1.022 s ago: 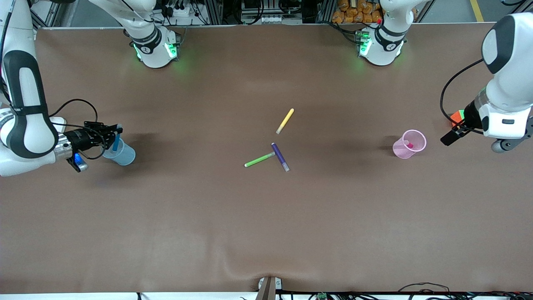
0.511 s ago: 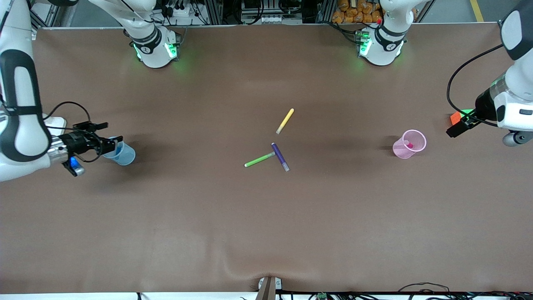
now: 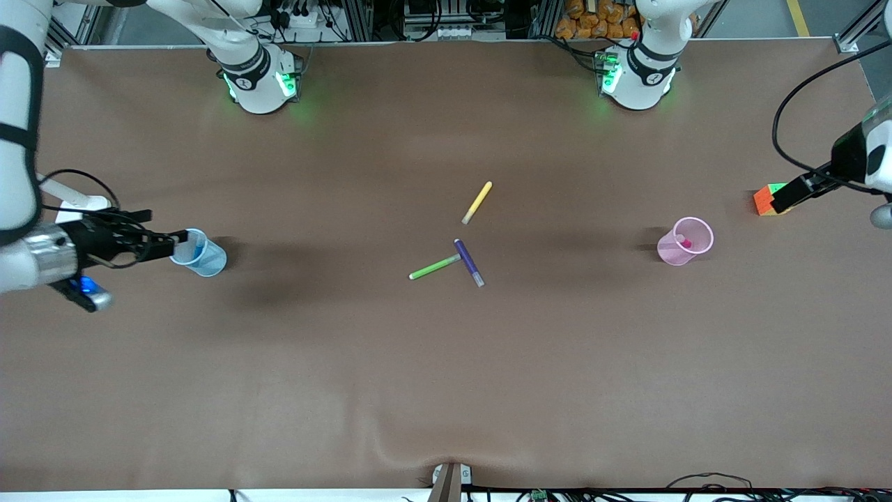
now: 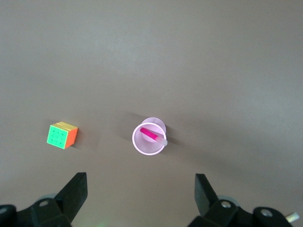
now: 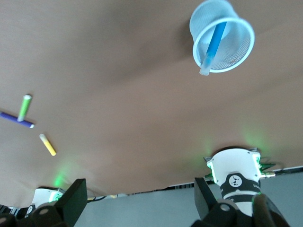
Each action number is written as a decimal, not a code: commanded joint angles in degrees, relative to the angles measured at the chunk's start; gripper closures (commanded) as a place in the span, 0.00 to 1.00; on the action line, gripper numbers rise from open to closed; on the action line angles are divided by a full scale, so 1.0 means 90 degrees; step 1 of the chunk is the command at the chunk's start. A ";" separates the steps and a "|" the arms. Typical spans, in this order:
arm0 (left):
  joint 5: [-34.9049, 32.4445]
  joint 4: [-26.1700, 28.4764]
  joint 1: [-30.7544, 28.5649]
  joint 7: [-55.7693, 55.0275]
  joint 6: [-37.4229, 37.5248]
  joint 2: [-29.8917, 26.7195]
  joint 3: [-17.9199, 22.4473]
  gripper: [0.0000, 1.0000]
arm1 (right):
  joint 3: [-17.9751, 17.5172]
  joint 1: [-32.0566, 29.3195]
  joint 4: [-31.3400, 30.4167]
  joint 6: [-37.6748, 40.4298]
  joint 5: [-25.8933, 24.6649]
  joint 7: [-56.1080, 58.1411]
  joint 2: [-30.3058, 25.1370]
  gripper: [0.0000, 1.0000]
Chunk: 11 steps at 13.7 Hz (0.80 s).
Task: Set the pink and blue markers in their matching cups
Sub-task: 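Release the blue marker into the blue cup while the left gripper withdraws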
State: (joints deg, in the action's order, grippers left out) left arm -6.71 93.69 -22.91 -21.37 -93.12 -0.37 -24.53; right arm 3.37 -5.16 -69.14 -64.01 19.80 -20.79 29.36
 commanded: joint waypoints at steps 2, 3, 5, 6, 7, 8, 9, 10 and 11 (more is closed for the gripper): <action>0.0100 -0.0361 -0.0062 0.1247 0.0355 0.0021 -0.0019 0.00 | -0.0003 0.0083 0.0982 0.0306 -0.0149 0.0025 -0.0029 0.00; 0.0130 -0.0429 -0.0062 0.1657 0.0385 0.0021 0.0039 0.00 | 0.0006 0.0268 0.1080 0.0286 -0.0265 0.0035 -0.0175 0.00; 0.0111 -0.0440 -0.0052 0.2032 0.0385 0.0002 0.0059 0.00 | -0.0023 0.0484 0.1236 0.0218 -0.0257 0.0074 -0.0264 0.00; 0.0091 -0.0449 -0.0062 0.2033 0.0385 -0.0008 0.0059 0.00 | -0.0004 0.0659 0.1275 0.0189 -0.0285 0.0064 -0.0313 0.00; 0.0110 -0.0449 -0.0062 0.2062 0.0385 -0.0027 0.0059 0.00 | 0.0006 0.0729 0.1373 0.0179 -0.0295 0.0074 -0.0333 0.00; 0.0120 -0.0459 -0.0062 0.2159 0.0385 -0.0037 0.0069 0.00 | 0.0006 0.0749 0.1480 0.0198 -0.0315 0.0074 -0.0362 0.00; 0.0130 -0.0459 -0.0062 0.2266 0.0385 -0.0037 0.0127 0.00 | -0.0003 0.0768 0.1491 0.0208 -0.0412 0.0074 -0.0498 0.00; 0.0179 -0.0450 -0.0062 0.2306 0.0395 -0.0076 0.0214 0.00 | -0.0013 0.0817 0.1491 0.0188 -0.0645 0.0141 -0.0644 0.00; 0.0208 -0.0449 -0.0062 0.2316 0.0424 -0.0115 0.0235 0.00 | -0.0013 0.0972 0.1471 0.0188 -0.1101 0.0432 -0.0771 0.00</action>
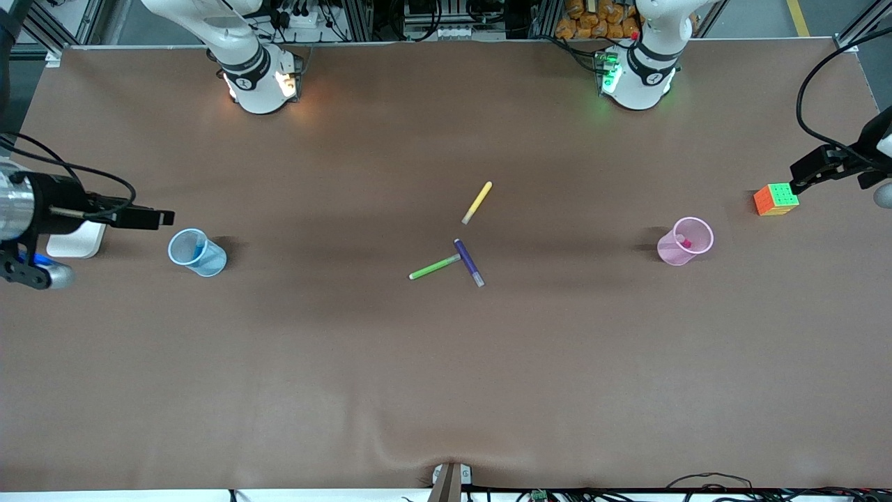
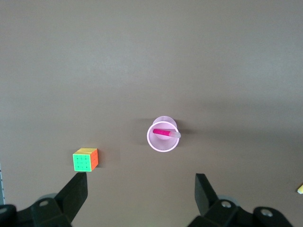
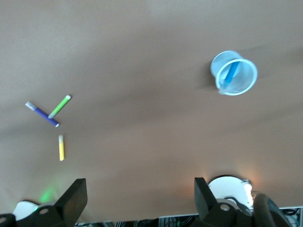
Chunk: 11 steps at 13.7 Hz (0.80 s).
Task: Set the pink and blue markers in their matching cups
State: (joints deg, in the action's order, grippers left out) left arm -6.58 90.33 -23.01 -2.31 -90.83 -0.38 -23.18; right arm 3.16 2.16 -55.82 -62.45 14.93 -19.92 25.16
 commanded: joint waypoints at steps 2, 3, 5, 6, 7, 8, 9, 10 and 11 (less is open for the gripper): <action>0.0203 -0.0076 -0.0050 0.0198 0.0238 -0.0143 0.0086 0.00 | -0.0009 0.0530 -0.0067 -0.0217 -0.1315 0.0563 -0.0597 0.00; 0.0203 -0.0066 -0.0050 0.0207 0.0297 -0.0240 0.0086 0.00 | 0.0001 0.0590 -0.0212 -0.0325 -0.1337 0.0563 -0.0734 0.00; 0.0213 -0.0056 0.0037 0.0227 0.0375 -0.0348 0.0153 0.00 | -0.0009 0.0591 -0.0844 -0.0714 -0.1337 0.0631 -0.1143 0.00; 0.0252 -0.0018 0.0211 0.0227 0.0375 -0.0397 0.0338 0.00 | -0.0009 0.0571 -0.1284 -0.0968 -0.1318 0.0757 -0.1445 0.00; 0.0262 0.0060 0.0687 0.0217 0.0395 -0.0474 0.0687 0.00 | -0.0009 0.0552 -0.1752 -0.1242 -0.1317 0.1213 -0.1738 0.00; 0.0272 0.0225 0.1204 0.0207 0.0405 -0.0591 0.1184 0.00 | 0.0020 0.0532 -0.2182 -0.1554 -0.1317 0.1624 -0.2050 0.00; 0.0310 0.0382 0.1461 0.0207 0.0405 -0.0699 0.1440 0.00 | 0.0040 0.0522 -0.2602 -0.1798 -0.1327 0.1715 -0.2324 0.00; 0.0378 0.0480 0.1512 0.0198 0.0405 -0.0816 0.1511 0.00 | 0.0049 0.0513 -0.2887 -0.1965 -0.1346 0.1783 -0.2539 0.00; 0.0389 0.0597 0.1570 0.0149 0.0405 -0.0933 0.1521 0.00 | 0.0050 0.0454 -0.3015 -0.2025 -0.1366 0.1803 -0.2658 0.00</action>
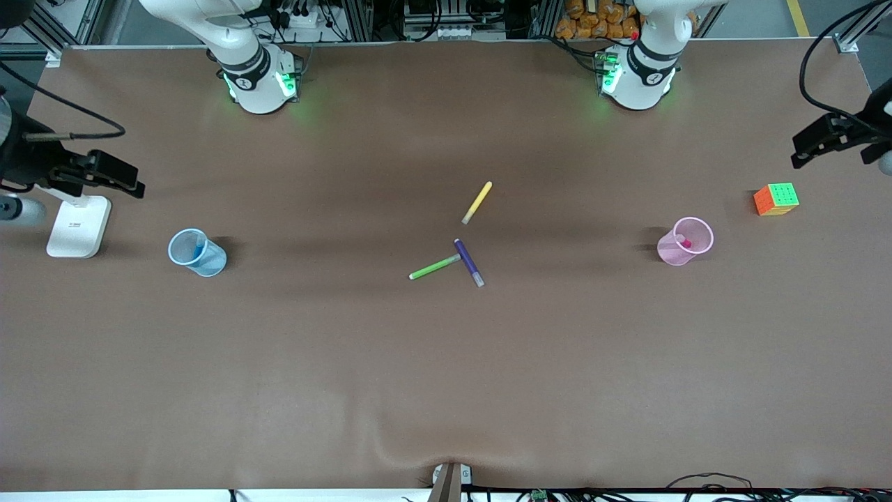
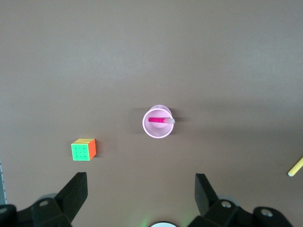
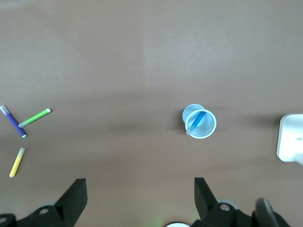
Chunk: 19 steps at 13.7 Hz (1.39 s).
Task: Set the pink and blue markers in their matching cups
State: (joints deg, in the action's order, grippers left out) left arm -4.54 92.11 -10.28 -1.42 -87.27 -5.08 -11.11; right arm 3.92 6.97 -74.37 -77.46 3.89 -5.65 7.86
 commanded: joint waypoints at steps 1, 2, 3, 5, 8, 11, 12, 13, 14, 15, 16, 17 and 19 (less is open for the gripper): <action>0.0163 0.0535 0.0272 -0.0017 0.0009 -0.0538 0.0218 0.00 | -0.0035 -0.0149 -0.0974 -0.0338 -0.0149 0.0324 -0.0785 0.00; 0.0163 0.0662 0.0389 -0.0037 0.0009 -0.0636 0.0316 0.00 | -0.0035 -0.0217 -0.0984 -0.0309 -0.0149 0.0509 -0.0796 0.00; 0.0163 0.0750 0.0603 -0.0047 0.0009 -0.0695 0.0500 0.00 | -0.0035 -0.0266 -0.0975 -0.0290 -0.0149 0.0559 -0.0796 0.00; 0.0163 0.0955 0.1003 -0.0067 -0.0001 -0.0870 0.0852 0.00 | -0.0045 -0.0247 -0.0975 -0.0299 -0.0149 0.0559 -0.0776 0.00; 0.0124 0.1015 0.1113 -0.0340 -0.0010 -0.0940 0.0834 0.00 | -0.0064 -0.0228 -0.1314 -0.0357 -0.0265 0.0579 -0.1048 0.00; 0.0153 0.0956 0.1123 -0.0369 0.0067 -0.0940 0.0785 0.00 | -0.0084 -0.0198 -0.1979 -0.0757 -0.0403 0.0608 -0.1478 0.00; 0.0182 0.0927 0.1142 -0.0437 0.0135 -0.0940 0.0795 0.00 | -0.0084 -0.0198 -0.2000 -0.0768 -0.0403 0.0657 -0.1499 0.00; 0.0202 0.0908 0.1142 -0.0554 0.0165 -0.0940 0.0805 0.00 | -0.0084 -0.0208 -0.2019 -0.0768 -0.0403 0.0734 -0.1509 0.00; 0.0202 0.0888 0.1152 -0.0565 0.0204 -0.0930 0.0805 0.00 | -0.0113 -0.0266 -0.2020 -0.0768 -0.0403 0.0822 -0.1509 0.00; 0.0192 0.0830 0.1152 -0.0565 0.0253 -0.0920 0.0814 0.00 | -0.0152 -0.0334 -0.2020 -0.0778 -0.0412 0.0910 -0.1499 0.00; 0.0202 0.0762 0.1161 -0.0575 0.0350 -0.0901 0.0815 0.00 | -0.0162 -0.0422 -0.2010 -0.0778 -0.0403 0.1046 -0.1499 0.00; 0.0202 0.0742 0.1161 -0.0575 0.0380 -0.0901 0.0815 0.00 | -0.0162 -0.0529 -0.1991 -0.0778 -0.0403 0.1280 -0.1489 0.00; 0.0192 0.0722 0.1171 -0.0555 0.0380 -0.0891 0.0795 0.00 | -0.0550 -0.1065 -0.1961 -0.0768 -0.0393 0.1700 -0.1450 0.00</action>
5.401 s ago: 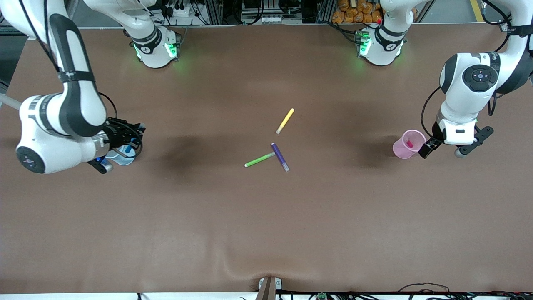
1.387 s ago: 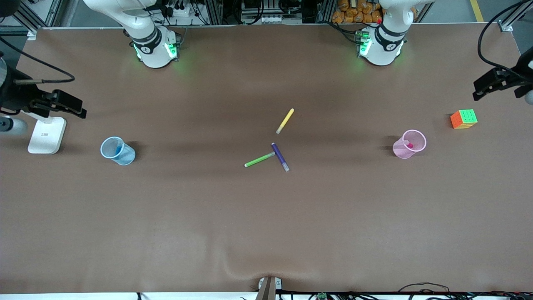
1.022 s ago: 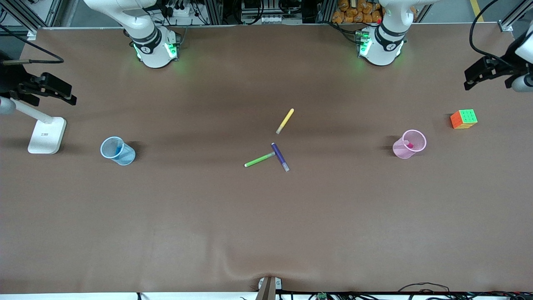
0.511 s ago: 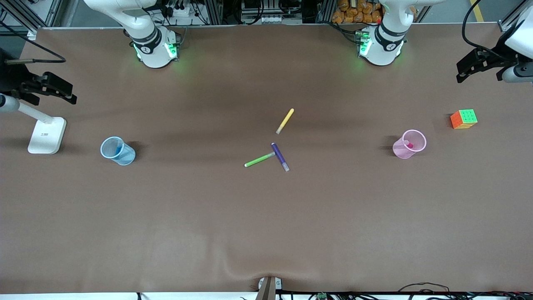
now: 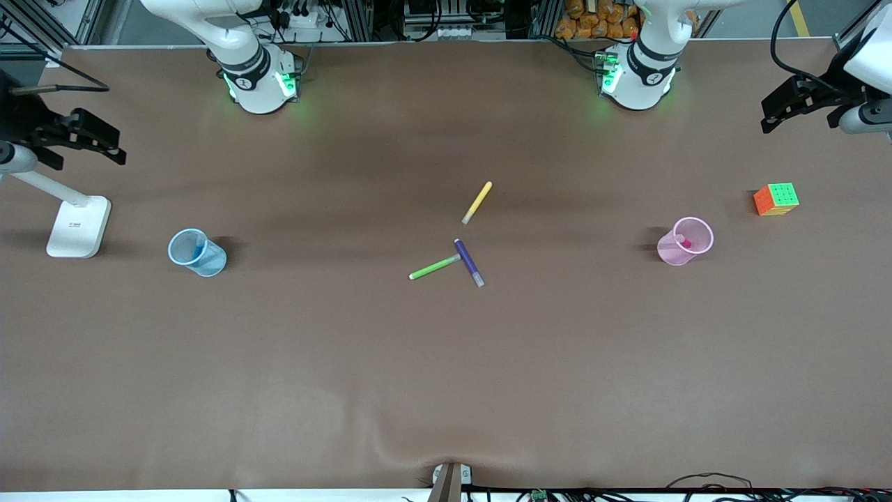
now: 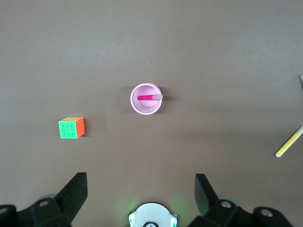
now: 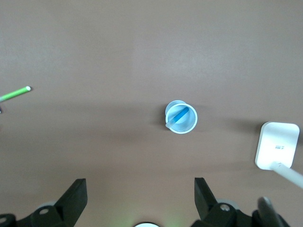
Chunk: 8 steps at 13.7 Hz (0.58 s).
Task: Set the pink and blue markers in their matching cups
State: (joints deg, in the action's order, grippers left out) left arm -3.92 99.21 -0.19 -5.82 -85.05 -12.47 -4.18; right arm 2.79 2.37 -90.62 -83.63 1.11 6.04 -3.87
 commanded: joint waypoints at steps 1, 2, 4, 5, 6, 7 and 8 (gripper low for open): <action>0.0123 -0.0096 0.0050 -0.0047 0.0143 -0.0050 0.0025 0.00 | -0.0630 -0.0663 -0.0146 -0.0083 -0.0094 0.0413 -0.0156 0.00; 0.0123 -0.0106 0.0040 -0.0046 0.0133 -0.0050 0.0044 0.00 | -0.0671 -0.0664 -0.0145 -0.0073 -0.0103 0.0404 -0.0146 0.00; 0.0133 -0.0212 0.0011 -0.0056 0.0133 0.0047 0.0054 0.00 | -0.0661 -0.0683 -0.0136 -0.0054 -0.0103 0.0374 -0.0137 0.00; 0.0123 -0.0310 0.0001 -0.0076 0.0133 0.0106 0.0025 0.00 | -0.0652 -0.0684 -0.0097 -0.0034 -0.0094 0.0365 -0.0127 0.00; 0.0123 -0.0388 0.0001 -0.0076 0.0133 0.0174 0.0025 0.00 | -0.0651 -0.0684 -0.0029 -0.0005 -0.0094 0.0365 -0.0117 0.00; 0.0123 -0.0398 -0.0018 -0.0047 0.0133 0.0242 0.0035 0.00 | -0.0651 -0.0674 -0.0009 -0.0005 -0.0094 0.0374 -0.0117 0.00; 0.0123 -0.0476 -0.0038 0.0012 0.0133 0.0272 0.0035 0.00 | -0.0651 -0.0674 0.0049 -0.0014 -0.0094 0.0394 -0.0088 0.00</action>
State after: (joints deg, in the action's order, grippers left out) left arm -3.92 97.70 -0.16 -5.82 -84.98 -11.80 -4.02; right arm -1.84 -2.26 -90.52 -83.70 1.08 8.81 -3.90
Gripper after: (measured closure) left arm 0.000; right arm 0.000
